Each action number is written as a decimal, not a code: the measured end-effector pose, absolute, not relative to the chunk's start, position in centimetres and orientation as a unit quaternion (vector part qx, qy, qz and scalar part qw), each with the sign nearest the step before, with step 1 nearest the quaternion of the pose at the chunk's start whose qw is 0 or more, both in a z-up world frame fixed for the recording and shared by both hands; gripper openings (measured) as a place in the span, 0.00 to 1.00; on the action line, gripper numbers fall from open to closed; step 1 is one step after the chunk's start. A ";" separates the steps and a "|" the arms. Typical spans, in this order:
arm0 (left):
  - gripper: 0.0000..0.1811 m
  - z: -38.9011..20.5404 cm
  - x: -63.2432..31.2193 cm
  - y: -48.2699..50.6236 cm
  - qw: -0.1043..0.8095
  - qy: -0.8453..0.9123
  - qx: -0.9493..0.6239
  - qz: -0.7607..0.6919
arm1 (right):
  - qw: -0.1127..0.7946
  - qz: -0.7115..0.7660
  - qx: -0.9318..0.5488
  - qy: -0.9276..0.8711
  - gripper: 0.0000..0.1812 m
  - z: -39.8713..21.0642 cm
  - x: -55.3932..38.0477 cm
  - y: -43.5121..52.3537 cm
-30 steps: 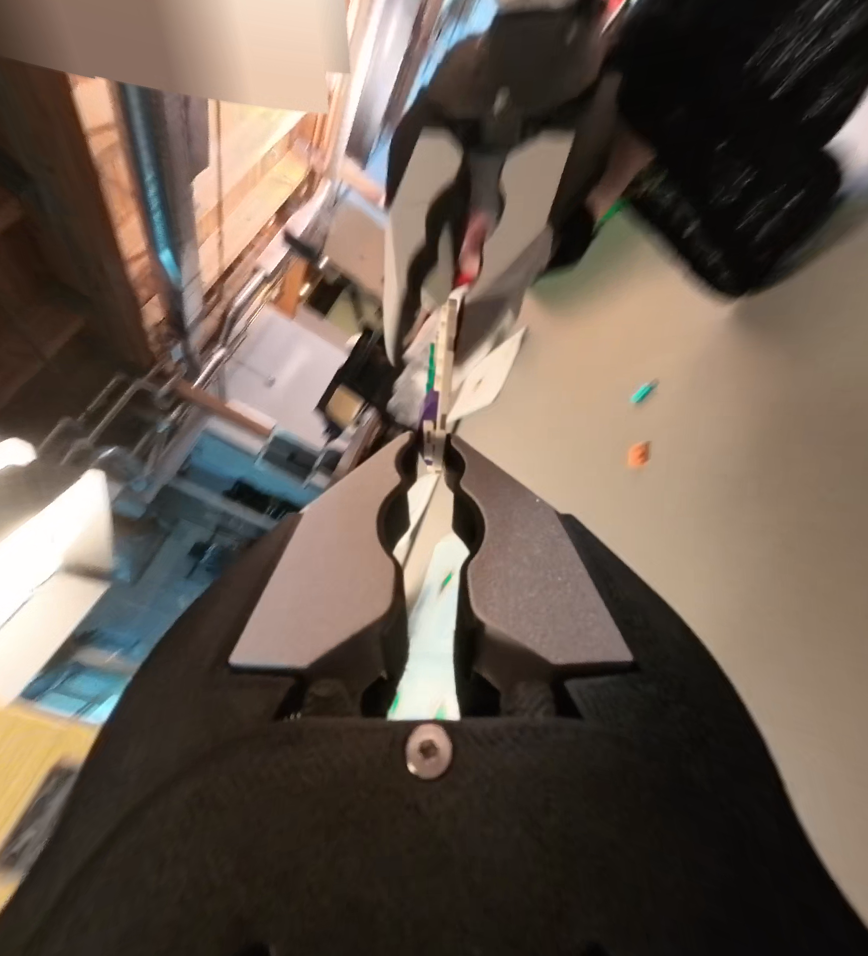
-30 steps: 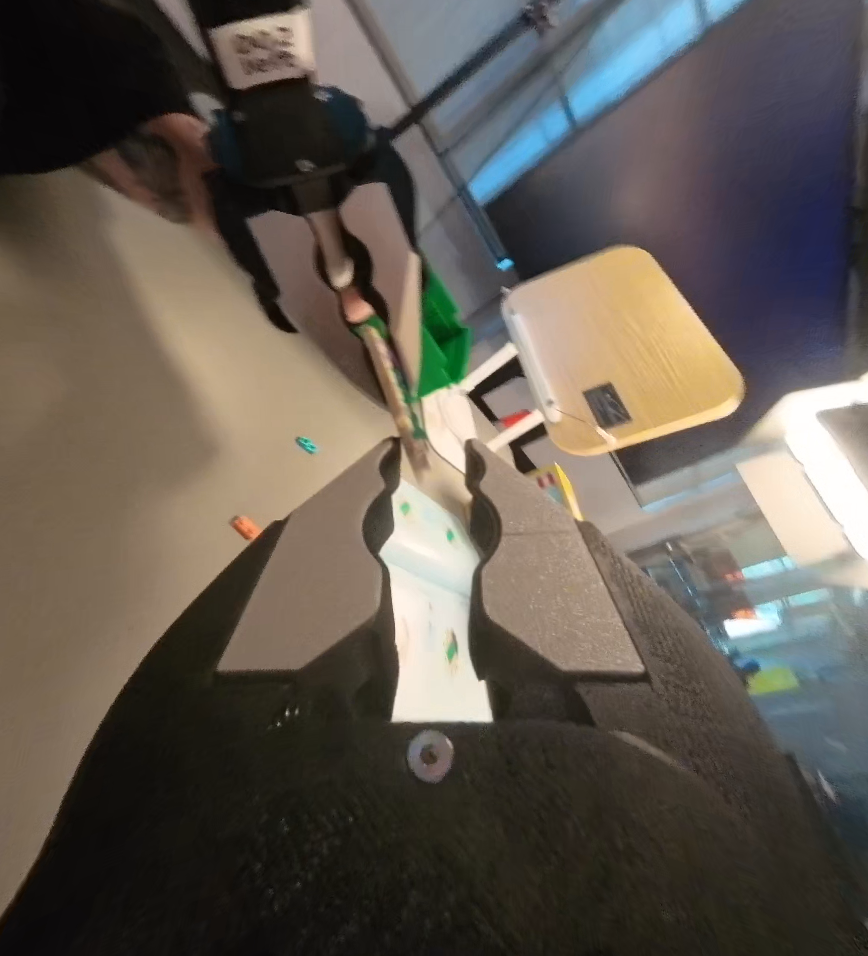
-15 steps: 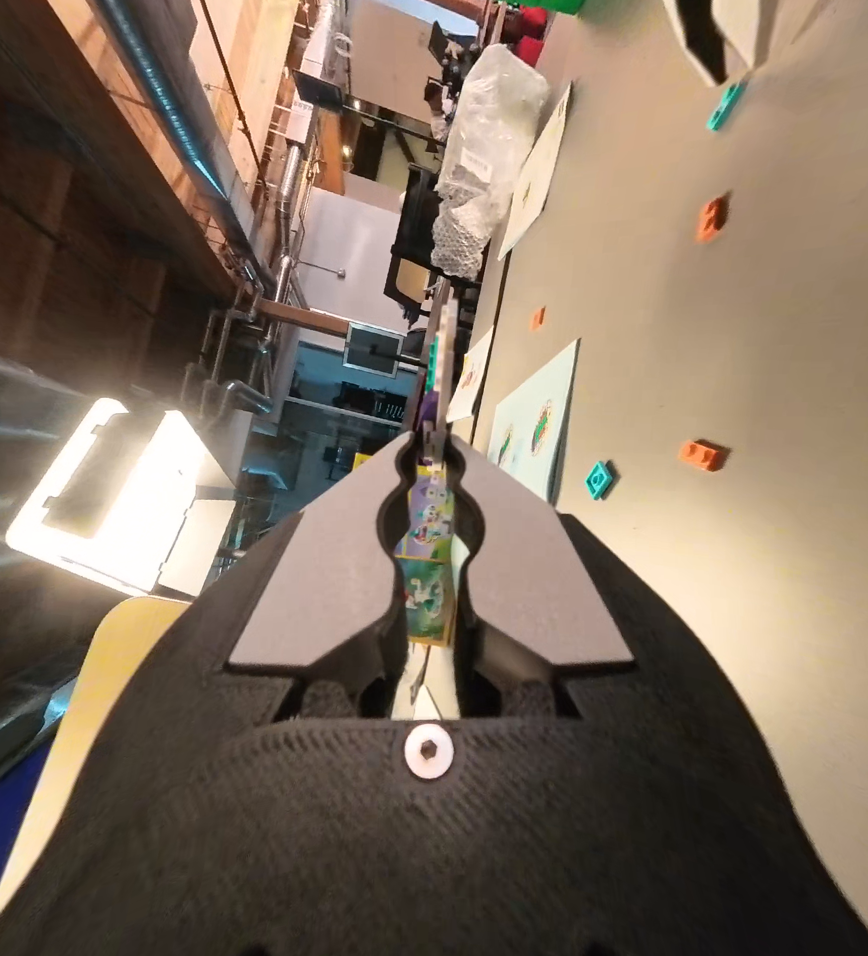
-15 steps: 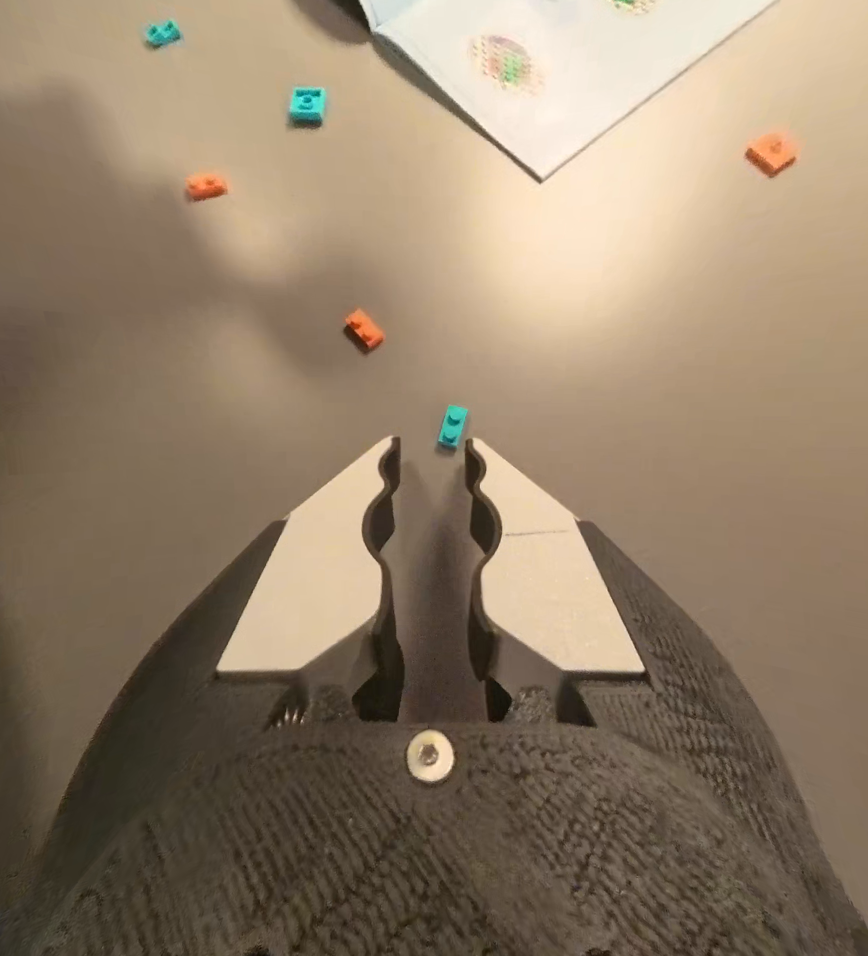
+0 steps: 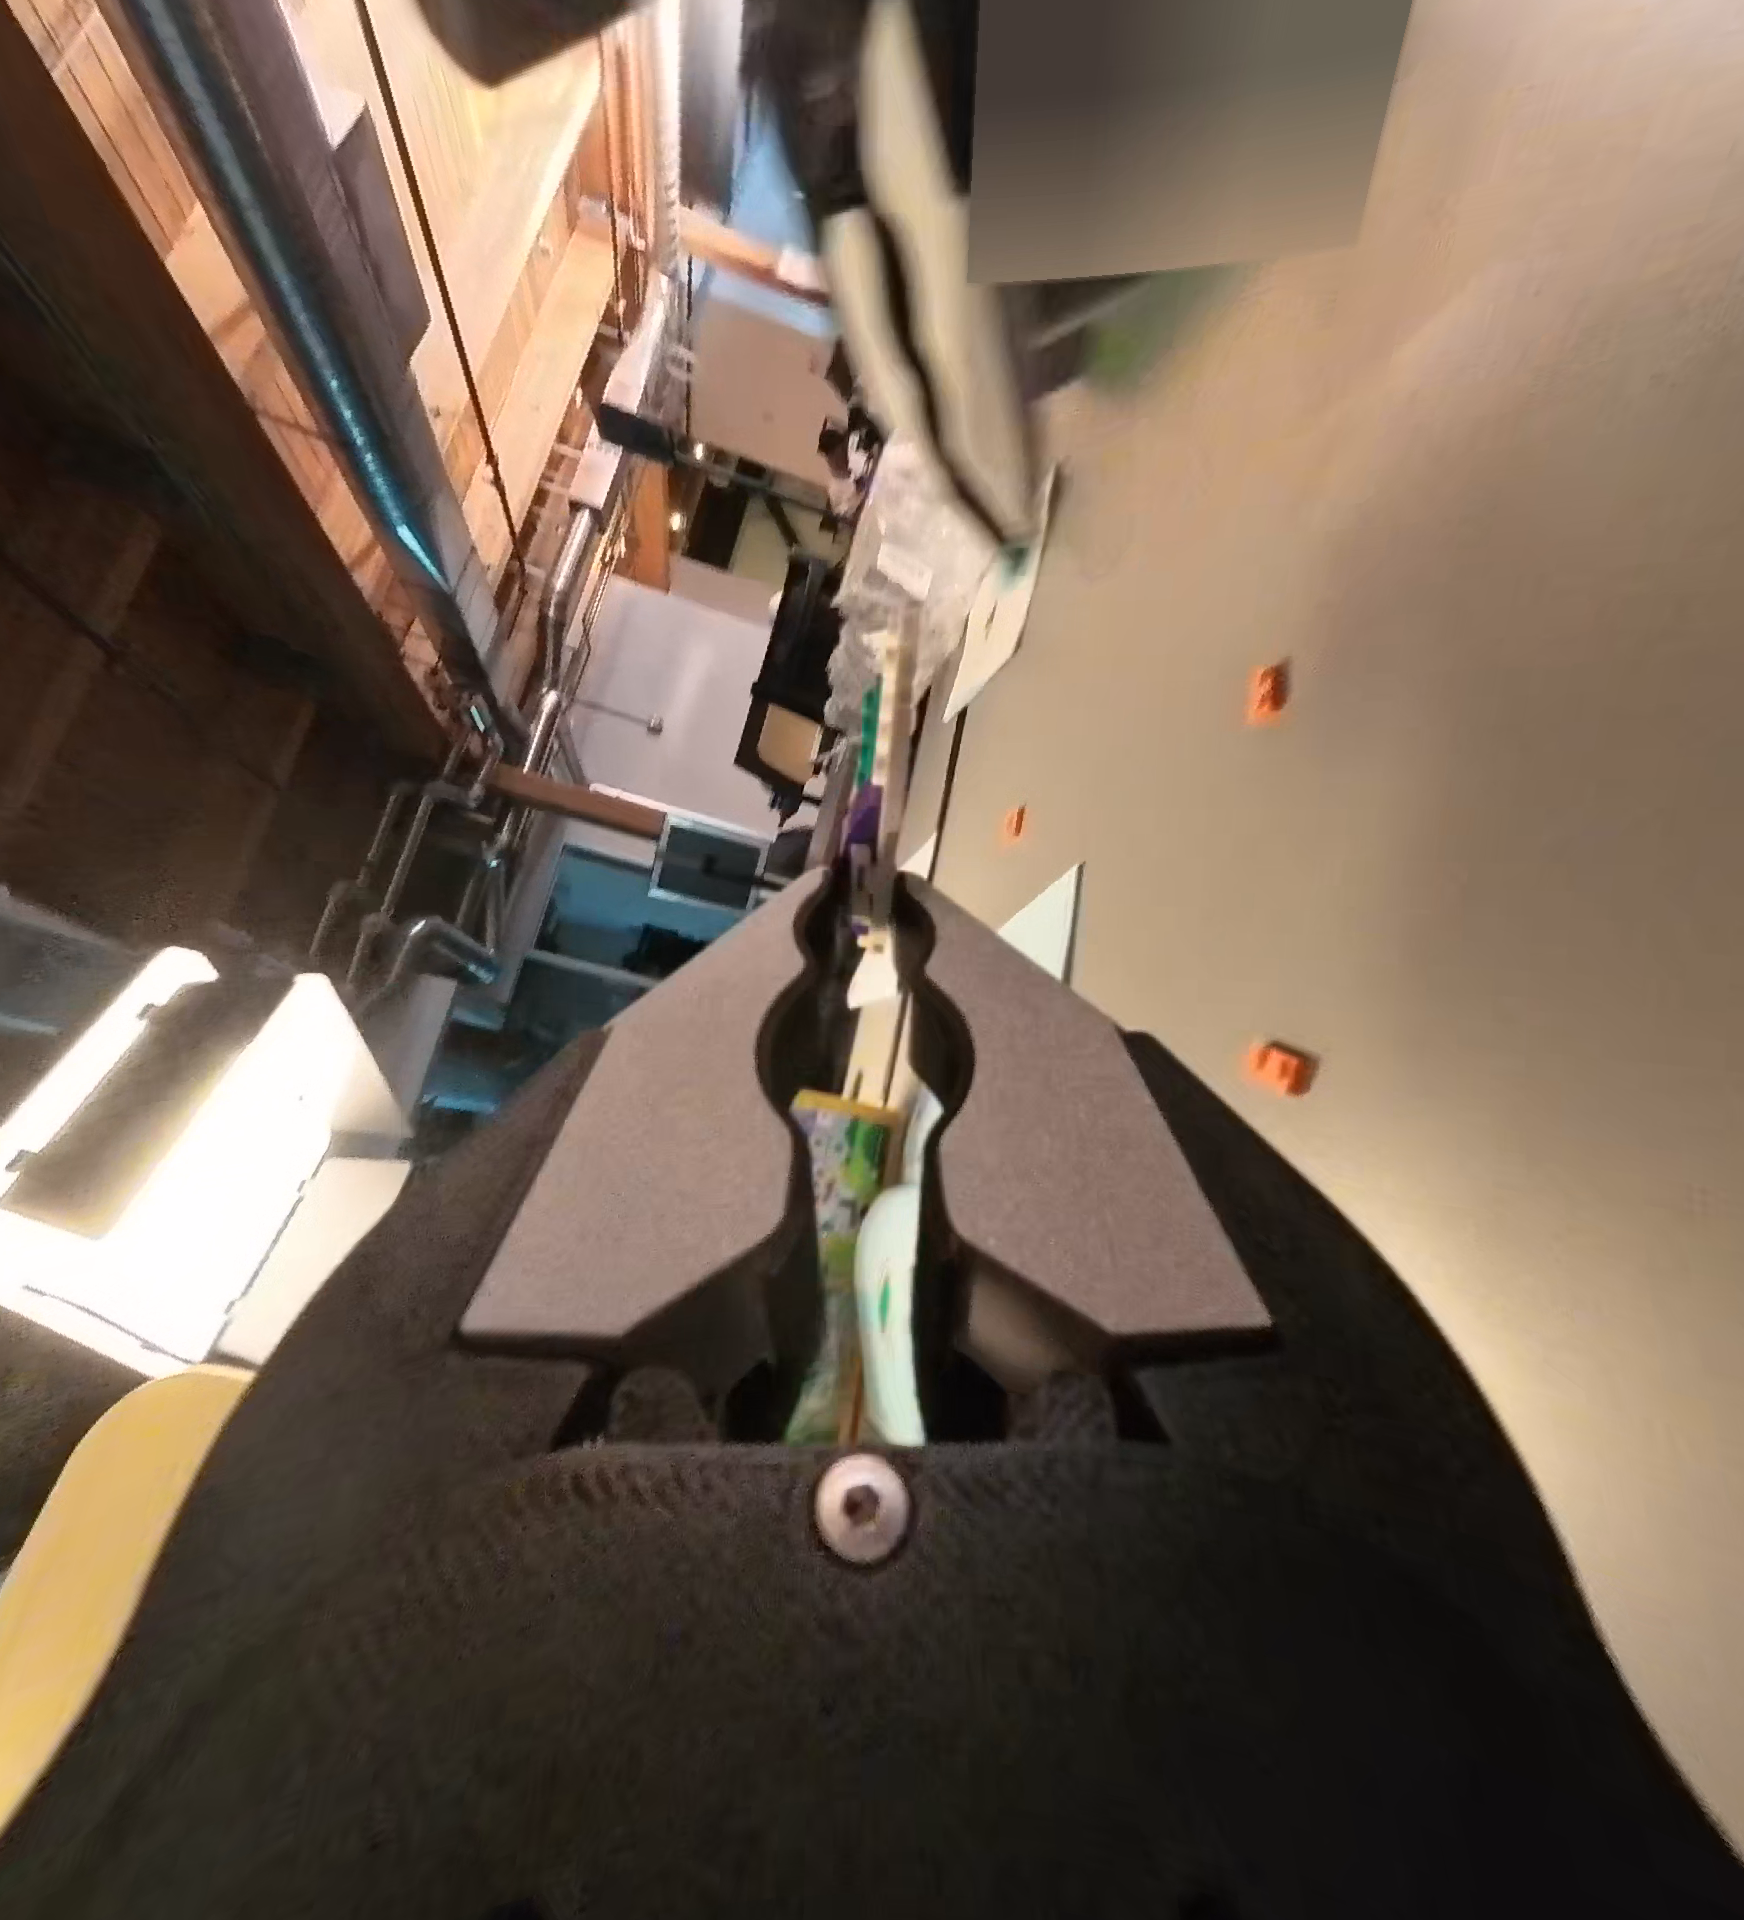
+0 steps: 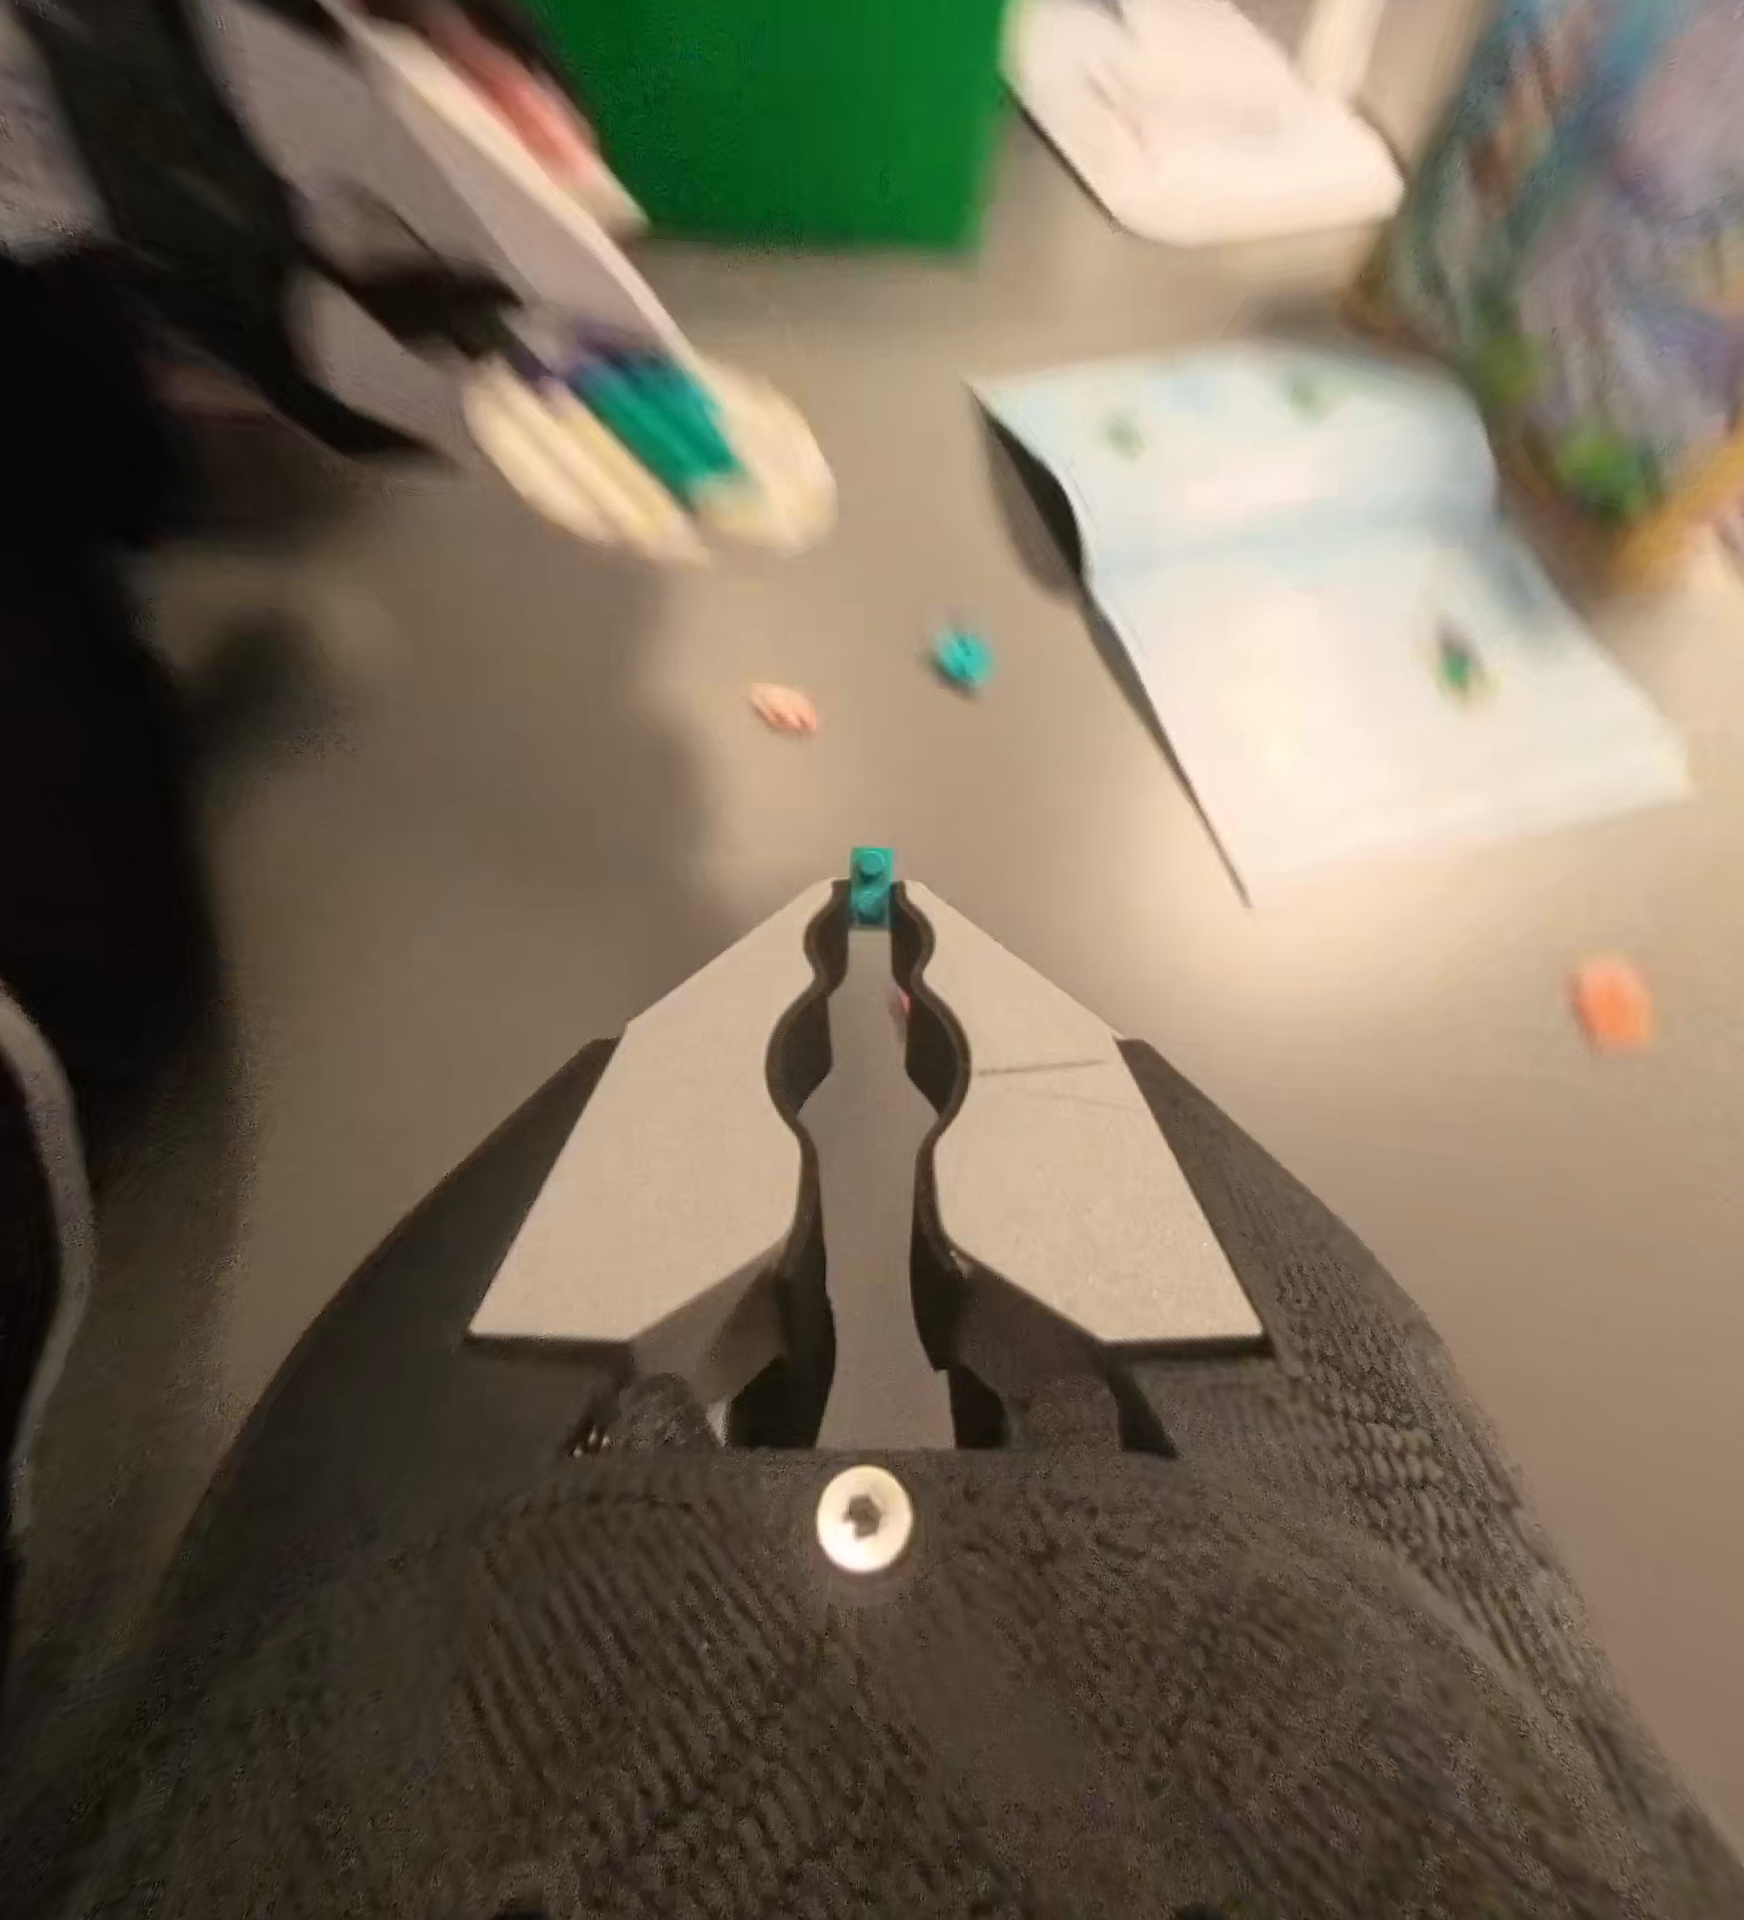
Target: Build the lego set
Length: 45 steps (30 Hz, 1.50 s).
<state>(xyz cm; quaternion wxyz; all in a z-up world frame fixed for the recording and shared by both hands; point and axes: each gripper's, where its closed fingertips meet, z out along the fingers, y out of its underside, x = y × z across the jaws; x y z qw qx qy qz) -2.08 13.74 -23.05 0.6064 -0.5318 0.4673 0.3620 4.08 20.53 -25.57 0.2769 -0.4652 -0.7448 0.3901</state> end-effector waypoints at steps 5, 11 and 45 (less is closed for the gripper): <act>0.04 -23.5 -0.2 13.4 0.616 0.489 -0.521 0.332 | 0.215 0.396 -0.304 -0.839 0.03 -20.5 2.6 14.3; 0.05 -23.6 0.2 13.2 0.618 0.495 -0.520 0.321 | 0.141 0.337 -0.255 -0.895 0.03 -22.6 1.8 12.2; 0.05 -24.1 -3.4 14.4 0.577 0.432 -0.599 0.349 | 0.503 0.049 -0.048 -0.861 0.21 -24.4 -1.6 13.3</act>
